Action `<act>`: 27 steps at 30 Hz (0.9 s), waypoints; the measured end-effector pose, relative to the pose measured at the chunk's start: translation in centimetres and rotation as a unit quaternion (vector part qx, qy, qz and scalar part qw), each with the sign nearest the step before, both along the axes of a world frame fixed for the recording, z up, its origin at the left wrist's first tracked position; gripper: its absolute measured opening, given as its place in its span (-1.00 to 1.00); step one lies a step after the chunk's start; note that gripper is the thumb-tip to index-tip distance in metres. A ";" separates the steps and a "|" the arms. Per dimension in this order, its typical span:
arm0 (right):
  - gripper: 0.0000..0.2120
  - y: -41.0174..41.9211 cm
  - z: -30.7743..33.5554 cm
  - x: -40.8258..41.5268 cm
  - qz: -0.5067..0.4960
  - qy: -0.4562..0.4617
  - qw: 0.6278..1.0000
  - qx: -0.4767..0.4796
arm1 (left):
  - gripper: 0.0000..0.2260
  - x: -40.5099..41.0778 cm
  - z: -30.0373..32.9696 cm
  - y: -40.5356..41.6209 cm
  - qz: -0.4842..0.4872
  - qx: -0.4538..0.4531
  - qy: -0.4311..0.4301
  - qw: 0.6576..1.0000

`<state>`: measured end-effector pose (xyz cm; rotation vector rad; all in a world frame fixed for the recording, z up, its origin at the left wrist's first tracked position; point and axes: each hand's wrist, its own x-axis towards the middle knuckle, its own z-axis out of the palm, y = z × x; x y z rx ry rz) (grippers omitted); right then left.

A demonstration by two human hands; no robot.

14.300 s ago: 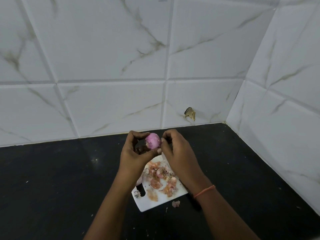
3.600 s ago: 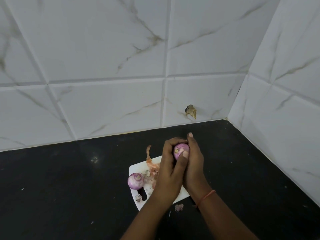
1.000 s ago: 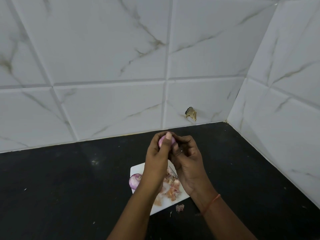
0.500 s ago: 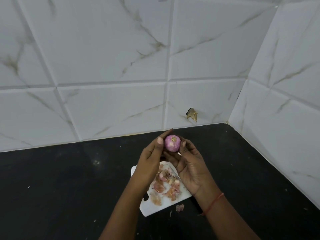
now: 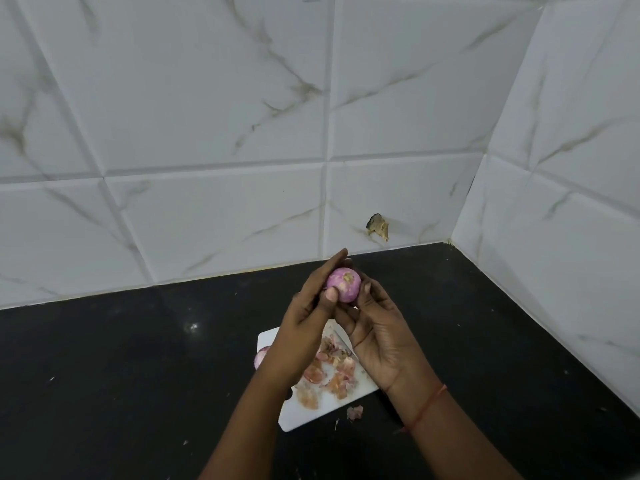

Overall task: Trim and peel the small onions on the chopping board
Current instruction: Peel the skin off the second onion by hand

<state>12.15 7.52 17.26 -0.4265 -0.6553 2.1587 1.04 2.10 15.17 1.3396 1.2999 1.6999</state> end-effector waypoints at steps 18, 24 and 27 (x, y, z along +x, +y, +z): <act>-0.61 2.3 -1.5 2.2 -0.085 -0.065 0.986 0.131 | -0.89 1.7 1.8 0.7 0.171 -0.005 -0.062 0.983; -0.63 2.2 -1.5 1.9 -0.092 -0.082 0.984 0.129 | -0.95 2.1 0.8 1.4 0.180 -0.037 0.031 0.983; -0.73 2.1 -1.9 2.0 -0.117 -0.136 0.973 0.147 | -0.91 1.7 -0.4 1.4 0.191 -0.054 0.088 0.976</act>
